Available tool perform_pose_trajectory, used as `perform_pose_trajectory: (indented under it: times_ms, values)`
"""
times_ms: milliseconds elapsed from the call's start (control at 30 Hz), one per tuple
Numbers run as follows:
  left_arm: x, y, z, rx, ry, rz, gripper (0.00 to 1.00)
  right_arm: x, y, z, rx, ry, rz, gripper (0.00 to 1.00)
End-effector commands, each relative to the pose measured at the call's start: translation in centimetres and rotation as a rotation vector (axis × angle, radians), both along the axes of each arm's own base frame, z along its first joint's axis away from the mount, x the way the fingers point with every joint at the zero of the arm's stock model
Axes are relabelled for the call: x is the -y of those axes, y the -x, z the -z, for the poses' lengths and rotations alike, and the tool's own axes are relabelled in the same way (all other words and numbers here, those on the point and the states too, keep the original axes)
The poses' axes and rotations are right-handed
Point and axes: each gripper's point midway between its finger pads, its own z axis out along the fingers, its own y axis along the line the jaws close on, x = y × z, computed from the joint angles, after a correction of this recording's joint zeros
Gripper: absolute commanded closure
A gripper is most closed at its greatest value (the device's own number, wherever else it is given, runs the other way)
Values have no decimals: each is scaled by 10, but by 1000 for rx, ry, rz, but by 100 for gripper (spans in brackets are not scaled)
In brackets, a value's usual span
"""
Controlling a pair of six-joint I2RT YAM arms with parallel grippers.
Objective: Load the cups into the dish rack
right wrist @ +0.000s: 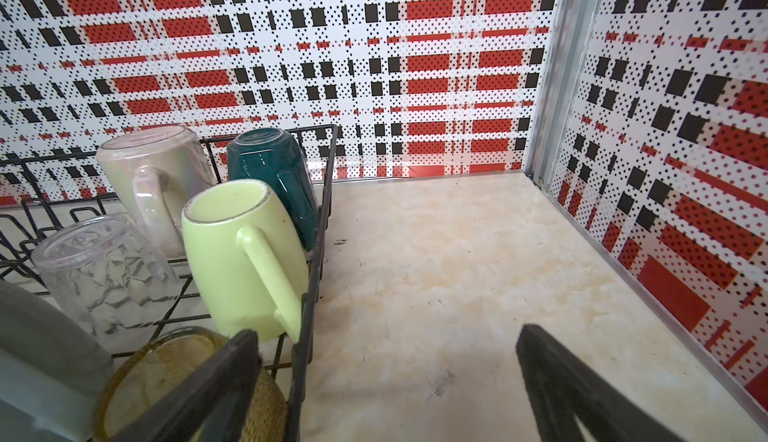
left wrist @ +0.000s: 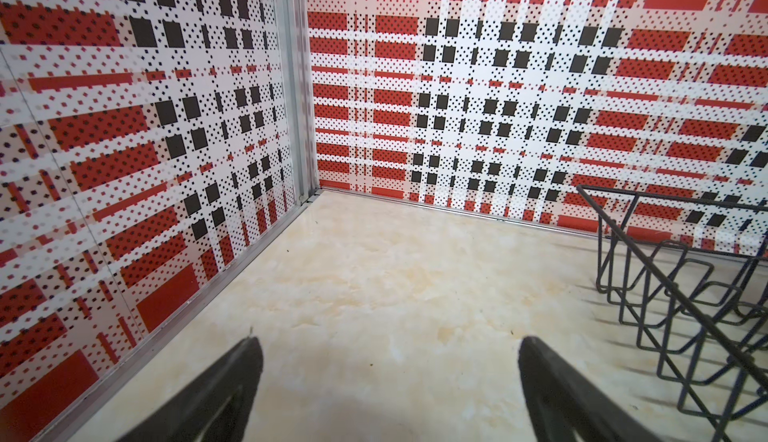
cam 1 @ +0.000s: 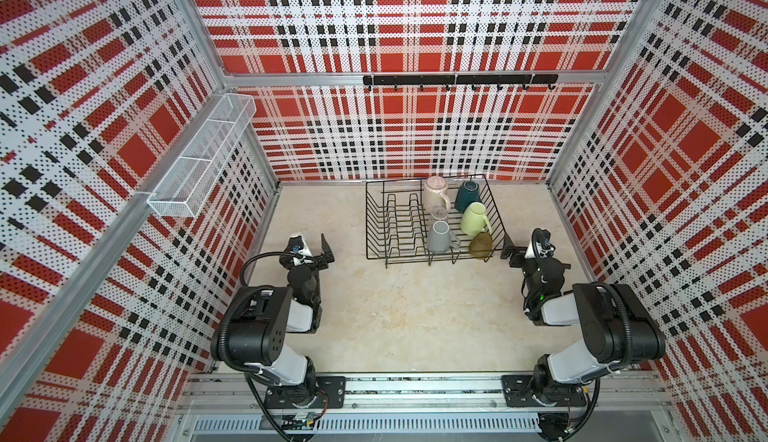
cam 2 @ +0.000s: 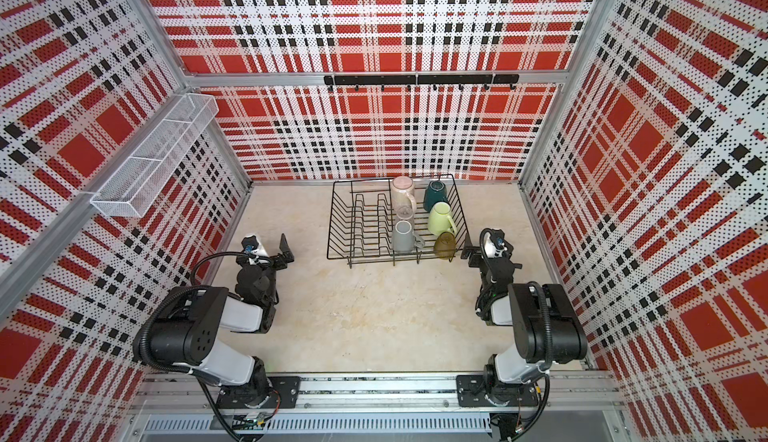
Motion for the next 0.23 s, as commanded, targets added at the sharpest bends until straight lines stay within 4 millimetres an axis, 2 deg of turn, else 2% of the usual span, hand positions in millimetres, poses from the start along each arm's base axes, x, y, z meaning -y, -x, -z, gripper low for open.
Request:
perform_pose_trajectory:
  times_ms: [0,200]
  values:
    - [-1,2,-3,23,2,2,2,-2,-4,20,-90,50,7,0]
    - [-1,2,-4,23,2,1,2,-4,-3,19,-84,59,7,0]
